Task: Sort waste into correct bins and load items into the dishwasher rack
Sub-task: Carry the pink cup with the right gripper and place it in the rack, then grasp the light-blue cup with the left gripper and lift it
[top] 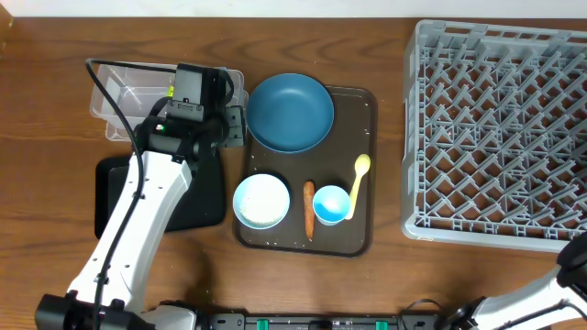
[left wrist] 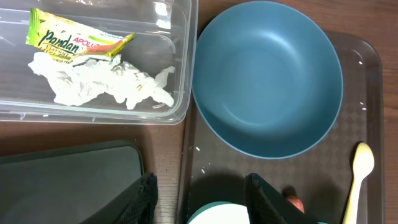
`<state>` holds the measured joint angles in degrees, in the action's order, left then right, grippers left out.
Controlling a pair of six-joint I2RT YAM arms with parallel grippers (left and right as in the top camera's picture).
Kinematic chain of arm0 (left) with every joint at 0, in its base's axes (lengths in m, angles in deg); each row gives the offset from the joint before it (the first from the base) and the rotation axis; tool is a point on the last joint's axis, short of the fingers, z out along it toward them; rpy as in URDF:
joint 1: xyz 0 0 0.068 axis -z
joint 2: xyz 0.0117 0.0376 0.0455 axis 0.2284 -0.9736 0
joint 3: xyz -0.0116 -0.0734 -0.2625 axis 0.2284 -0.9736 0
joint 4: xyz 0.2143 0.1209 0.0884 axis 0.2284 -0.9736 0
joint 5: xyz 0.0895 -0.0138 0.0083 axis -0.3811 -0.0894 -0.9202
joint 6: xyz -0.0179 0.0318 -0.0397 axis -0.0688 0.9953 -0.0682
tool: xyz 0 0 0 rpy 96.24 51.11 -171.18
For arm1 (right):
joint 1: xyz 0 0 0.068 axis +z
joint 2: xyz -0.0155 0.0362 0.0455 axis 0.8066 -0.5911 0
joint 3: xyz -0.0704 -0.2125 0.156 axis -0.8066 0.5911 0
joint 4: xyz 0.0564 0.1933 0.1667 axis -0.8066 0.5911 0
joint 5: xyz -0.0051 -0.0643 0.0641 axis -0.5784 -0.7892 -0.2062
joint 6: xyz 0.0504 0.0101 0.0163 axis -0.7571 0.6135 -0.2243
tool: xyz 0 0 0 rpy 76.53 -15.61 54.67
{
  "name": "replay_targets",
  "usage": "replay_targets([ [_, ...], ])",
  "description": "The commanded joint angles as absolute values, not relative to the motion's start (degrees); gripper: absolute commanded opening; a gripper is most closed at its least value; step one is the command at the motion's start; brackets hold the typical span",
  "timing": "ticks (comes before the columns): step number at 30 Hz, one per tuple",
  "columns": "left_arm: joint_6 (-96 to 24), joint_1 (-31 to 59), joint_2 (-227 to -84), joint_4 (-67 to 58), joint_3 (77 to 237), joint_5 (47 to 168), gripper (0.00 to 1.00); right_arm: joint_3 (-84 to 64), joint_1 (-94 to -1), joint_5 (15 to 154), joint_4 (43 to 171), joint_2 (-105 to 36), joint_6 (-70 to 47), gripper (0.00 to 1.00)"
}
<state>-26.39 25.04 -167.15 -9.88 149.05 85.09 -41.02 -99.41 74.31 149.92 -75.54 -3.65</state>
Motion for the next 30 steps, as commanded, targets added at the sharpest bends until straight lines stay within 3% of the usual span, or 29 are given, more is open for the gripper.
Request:
replay_targets([
  [1,-25.45,25.06,-166.98,-10.07,149.33,84.2,0.48,-42.18,-99.56,73.7,150.0,-77.2,-4.54,0.01],
  [6,-25.45,25.06,-166.98,-10.25,149.33,84.17,0.48,-42.13,-99.72,73.52,150.16,-79.24,-4.5,0.09],
  [13,-25.45,25.06,-166.98,-10.25,149.33,84.2,0.48,-42.11,-99.72,73.57,150.18,-80.92,-4.48,0.76],
  [16,-25.45,25.06,-166.98,-10.25,149.33,84.17,0.48,-42.11,-99.72,73.63,150.18,-80.94,-4.48,0.96],
  [30,-25.45,25.06,-166.98,-10.25,149.33,84.17,0.48,-42.63,-98.38,80.76,150.94,-77.51,-3.6,0.99],
])
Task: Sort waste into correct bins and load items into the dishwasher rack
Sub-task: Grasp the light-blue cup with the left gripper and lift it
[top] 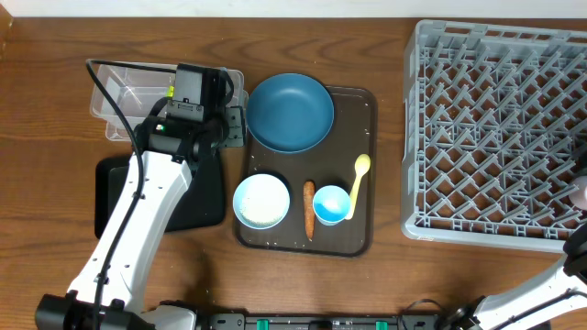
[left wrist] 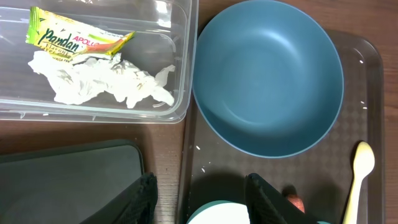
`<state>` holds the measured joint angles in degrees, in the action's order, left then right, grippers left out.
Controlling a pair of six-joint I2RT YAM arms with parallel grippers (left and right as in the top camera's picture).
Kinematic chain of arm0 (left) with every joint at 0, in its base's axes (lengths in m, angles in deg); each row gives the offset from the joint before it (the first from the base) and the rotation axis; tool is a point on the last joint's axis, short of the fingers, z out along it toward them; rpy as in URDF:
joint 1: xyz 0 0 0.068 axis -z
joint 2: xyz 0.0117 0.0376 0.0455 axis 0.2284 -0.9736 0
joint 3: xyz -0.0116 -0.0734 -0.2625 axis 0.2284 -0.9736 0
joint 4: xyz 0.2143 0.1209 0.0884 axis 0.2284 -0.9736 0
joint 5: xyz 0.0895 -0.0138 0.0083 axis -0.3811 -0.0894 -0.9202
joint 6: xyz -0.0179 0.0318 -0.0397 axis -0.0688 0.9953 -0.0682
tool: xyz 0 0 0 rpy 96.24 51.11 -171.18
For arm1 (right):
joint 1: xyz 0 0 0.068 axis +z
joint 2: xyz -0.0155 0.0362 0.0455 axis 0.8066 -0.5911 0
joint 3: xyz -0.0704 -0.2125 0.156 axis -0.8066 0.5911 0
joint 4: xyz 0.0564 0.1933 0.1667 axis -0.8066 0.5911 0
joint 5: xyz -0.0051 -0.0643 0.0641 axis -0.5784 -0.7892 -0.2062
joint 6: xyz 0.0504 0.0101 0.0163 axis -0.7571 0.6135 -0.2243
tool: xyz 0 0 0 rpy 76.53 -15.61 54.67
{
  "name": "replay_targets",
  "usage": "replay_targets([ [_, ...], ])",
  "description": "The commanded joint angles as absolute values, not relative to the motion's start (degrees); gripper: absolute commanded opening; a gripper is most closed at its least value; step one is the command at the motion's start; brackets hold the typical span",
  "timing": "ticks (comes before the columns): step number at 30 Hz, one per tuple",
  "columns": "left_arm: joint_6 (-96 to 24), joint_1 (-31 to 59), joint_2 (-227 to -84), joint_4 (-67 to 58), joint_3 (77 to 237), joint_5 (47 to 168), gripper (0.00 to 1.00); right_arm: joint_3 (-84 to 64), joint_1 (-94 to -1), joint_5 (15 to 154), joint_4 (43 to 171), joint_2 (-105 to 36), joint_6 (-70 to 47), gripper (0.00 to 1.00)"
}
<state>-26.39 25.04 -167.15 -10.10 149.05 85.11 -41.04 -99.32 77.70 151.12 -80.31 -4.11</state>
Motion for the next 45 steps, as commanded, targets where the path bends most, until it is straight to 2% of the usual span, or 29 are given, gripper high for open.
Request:
replay_targets([
  [1,-25.45,25.06,-166.98,-10.25,149.33,84.17,0.48,-43.01,-97.82,81.76,150.72,-76.4,-2.9,0.99],
  [10,-25.47,25.06,-166.98,-10.58,149.33,84.2,0.49,-44.14,-85.36,98.68,148.78,-65.34,10.43,0.99],
  [14,-25.47,25.23,-166.98,-11.71,149.33,85.75,0.49,-43.95,-77.44,98.59,148.84,-65.01,9.99,0.99],
  [23,-25.71,30.7,-168.07,-14.1,147.76,99.58,0.49,-42.72,-66.06,97.39,147.99,-67.11,9.66,0.99],
  [30,-25.89,38.57,-171.22,-15.08,145.49,100.48,0.49,-42.72,-62.73,95.6,147.66,-67.59,9.38,0.99],
  [42,-25.89,47.61,-183.22,-14.71,145.49,100.3,0.49,-42.72,-62.58,95.6,147.53,-67.61,9.42,0.99],
  [44,-26.17,48.03,-185.07,-14.69,145.49,100.33,0.47,-42.72,-62.58,95.58,147.55,-67.61,9.42,0.99],
  [45,-26.15,48.05,-185.79,-14.69,145.49,100.3,0.43,-42.72,-62.58,95.55,147.55,-67.61,9.42,0.99],
])
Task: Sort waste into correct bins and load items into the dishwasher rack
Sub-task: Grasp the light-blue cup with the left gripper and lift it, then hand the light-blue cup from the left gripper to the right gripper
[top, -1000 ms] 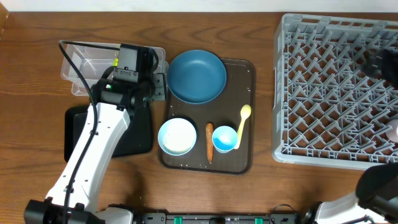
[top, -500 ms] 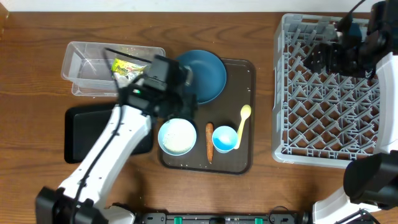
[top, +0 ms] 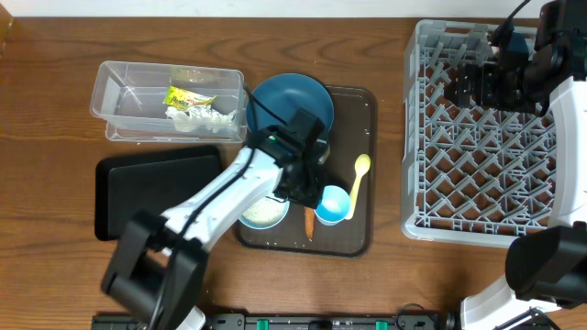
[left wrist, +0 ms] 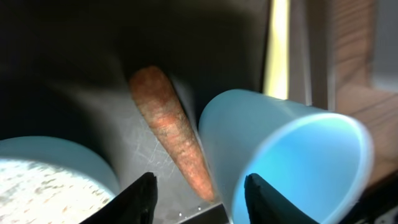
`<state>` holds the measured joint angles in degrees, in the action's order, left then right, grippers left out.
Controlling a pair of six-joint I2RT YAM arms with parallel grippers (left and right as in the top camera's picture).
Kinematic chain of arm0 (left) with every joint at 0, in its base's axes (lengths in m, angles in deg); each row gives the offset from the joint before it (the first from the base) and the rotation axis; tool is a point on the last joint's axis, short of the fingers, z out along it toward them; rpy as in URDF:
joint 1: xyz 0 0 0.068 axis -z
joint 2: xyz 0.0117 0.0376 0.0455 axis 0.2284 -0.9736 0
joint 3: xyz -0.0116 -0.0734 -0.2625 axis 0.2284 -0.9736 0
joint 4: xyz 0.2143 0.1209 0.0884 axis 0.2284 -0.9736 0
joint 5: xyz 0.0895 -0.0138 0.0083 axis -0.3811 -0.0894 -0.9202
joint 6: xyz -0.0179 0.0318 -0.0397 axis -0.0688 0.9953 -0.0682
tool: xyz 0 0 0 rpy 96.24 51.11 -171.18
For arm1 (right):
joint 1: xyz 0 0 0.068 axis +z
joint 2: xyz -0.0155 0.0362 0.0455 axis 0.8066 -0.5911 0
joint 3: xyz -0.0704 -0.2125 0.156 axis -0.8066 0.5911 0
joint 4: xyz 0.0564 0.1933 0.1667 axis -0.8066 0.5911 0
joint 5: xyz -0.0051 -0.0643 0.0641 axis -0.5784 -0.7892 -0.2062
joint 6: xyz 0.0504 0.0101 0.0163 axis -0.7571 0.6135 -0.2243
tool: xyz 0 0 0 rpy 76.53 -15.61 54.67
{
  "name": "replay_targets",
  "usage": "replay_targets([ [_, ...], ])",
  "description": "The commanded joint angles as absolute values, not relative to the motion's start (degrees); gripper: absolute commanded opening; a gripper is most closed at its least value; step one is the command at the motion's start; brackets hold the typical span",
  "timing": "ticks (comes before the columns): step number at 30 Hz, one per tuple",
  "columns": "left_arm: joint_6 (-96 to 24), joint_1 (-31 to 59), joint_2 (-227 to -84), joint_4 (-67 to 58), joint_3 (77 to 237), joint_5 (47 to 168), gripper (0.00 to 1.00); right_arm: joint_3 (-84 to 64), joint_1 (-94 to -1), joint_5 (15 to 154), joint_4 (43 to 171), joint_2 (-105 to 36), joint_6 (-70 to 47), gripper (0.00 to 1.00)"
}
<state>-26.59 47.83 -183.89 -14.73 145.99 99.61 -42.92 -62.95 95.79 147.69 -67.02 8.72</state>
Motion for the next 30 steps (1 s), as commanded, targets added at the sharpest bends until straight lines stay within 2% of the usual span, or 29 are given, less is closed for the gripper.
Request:
replay_targets([
  [1,-26.13,48.05,-186.12,-14.69,145.49,100.3,0.37,-42.72,-62.58,95.49,147.55,-67.61,9.44,0.99],
  [4,-26.13,47.7,-186.21,-13.62,145.57,100.3,0.06,-42.72,-62.58,94.94,147.53,-67.61,9.42,0.99],
  [13,-26.08,42.22,-179.24,-10.71,151.67,100.33,0.06,-42.72,-62.58,88.08,147.4,-67.61,8.07,0.99],
  [17,-27.79,35.51,-173.45,-5.99,152.3,100.37,0.06,-42.72,-62.65,80.67,146.44,-67.61,3.17,0.99],
  [20,-32.62,29.87,-171.28,-2.14,152.28,101.64,0.06,-42.7,-62.63,81.06,144.91,-67.61,-0.48,0.99],
  [22,-35.48,26.11,-171.15,1.05,152.28,107.69,0.06,-42.59,-62.43,86.53,143.23,-67.65,-0.06,0.99],
  [25,-36.9,21.76,-172.48,7.54,152.26,125.68,0.06,-42.33,-61.82,100.3,140.93,-68.0,6.93,0.99],
  [28,-36.9,19.27,-174.98,17.64,152.24,146.95,0.06,-42.33,-60.33,122.28,142.46,-68.72,25.68,0.99],
  [30,-36.88,18.87,-176.53,22.49,152.24,154.95,0.07,-42.31,-58.76,132.73,145.06,-69.16,37.01,0.99],
])
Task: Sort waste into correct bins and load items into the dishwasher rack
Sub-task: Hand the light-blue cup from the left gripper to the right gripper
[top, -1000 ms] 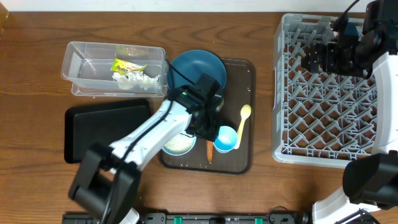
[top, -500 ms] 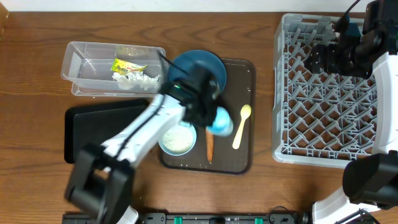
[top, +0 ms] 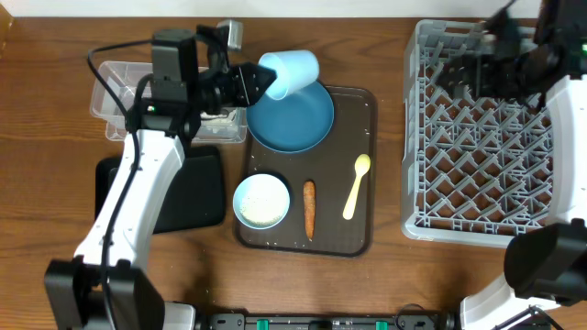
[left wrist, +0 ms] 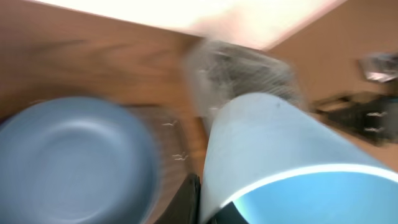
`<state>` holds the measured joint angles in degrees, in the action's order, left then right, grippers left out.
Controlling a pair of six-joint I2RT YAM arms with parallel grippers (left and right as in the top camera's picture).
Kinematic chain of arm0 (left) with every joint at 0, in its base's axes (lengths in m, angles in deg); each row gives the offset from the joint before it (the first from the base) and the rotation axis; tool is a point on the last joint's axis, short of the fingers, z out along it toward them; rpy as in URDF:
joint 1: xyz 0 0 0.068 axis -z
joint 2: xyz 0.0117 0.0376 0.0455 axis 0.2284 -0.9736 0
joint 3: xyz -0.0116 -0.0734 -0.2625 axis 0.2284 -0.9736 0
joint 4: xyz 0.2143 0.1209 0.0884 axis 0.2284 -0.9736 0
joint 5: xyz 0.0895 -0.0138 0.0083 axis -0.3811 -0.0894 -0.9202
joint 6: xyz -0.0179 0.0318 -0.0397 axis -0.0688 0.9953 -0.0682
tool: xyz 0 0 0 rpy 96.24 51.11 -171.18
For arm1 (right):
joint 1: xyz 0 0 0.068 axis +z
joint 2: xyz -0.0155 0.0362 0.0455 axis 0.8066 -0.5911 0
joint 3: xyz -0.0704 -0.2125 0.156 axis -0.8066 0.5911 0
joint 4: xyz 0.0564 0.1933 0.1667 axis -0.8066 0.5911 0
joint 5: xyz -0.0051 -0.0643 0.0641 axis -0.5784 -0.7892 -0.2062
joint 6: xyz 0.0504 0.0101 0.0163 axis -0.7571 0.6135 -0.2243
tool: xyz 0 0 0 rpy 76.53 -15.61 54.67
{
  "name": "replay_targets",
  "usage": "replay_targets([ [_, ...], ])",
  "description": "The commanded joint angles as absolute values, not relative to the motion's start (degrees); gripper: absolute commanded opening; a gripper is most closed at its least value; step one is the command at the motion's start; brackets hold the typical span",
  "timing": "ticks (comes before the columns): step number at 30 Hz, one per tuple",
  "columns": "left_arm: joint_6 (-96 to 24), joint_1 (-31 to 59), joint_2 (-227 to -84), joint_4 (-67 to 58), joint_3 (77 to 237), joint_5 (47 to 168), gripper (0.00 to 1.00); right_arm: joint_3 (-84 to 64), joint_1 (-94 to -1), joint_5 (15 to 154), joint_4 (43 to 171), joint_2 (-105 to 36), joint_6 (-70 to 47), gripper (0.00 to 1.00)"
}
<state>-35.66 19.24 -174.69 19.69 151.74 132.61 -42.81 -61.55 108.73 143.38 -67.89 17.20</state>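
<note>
My left gripper (top: 263, 82) is shut on the rim of a light blue cup (top: 291, 70), held on its side in the air over the far edge of the brown tray (top: 367, 110). The left wrist view is blurred; the cup (left wrist: 280, 149) fills its right half, one finger (left wrist: 191, 198) outside the wall. On the tray sit a dark blue bowl (top: 293, 117), a white bowl (top: 261, 202), a carrot (top: 309, 209) and a yellow spoon (top: 356, 186). The grey dishwasher rack (top: 500, 147) stands at the right, with my right gripper (top: 451, 73) blurred above its far left part.
A clear bin (top: 108, 101) lies at the far left, mostly under my left arm. In front of it lies a black bin (top: 174, 197). The rack reaches the table's right edge.
The left gripper was open, low on the tray at the cup beside the carrot. Now it is shut on the cup, raised over the tray's far edge. The right arm shifted slightly above the rack.
At the first two moments the left gripper hung open between the clear bin and the tray, and the cup stood on the tray. Then the gripper was down at the cup and the right arm over the rack. Now the cup is off the tray.
</note>
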Motion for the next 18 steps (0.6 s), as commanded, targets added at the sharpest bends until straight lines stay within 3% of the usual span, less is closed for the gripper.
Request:
replay_targets([
  [1,-36.88,18.87,-177.31,24.09,152.24,157.53,0.06,-42.31,-57.64,136.84,146.05,-69.4,41.6,0.99],
  [13,-36.88,18.89,-179.83,25.88,152.24,165.48,0.06,-42.31,-44.9,145.45,143.75,-69.64,57.01,0.99],
  [18,-36.88,18.89,-179.83,25.88,152.24,165.48,0.06,-42.31,-41.1,148.43,141.15,-69.64,57.68,0.99],
])
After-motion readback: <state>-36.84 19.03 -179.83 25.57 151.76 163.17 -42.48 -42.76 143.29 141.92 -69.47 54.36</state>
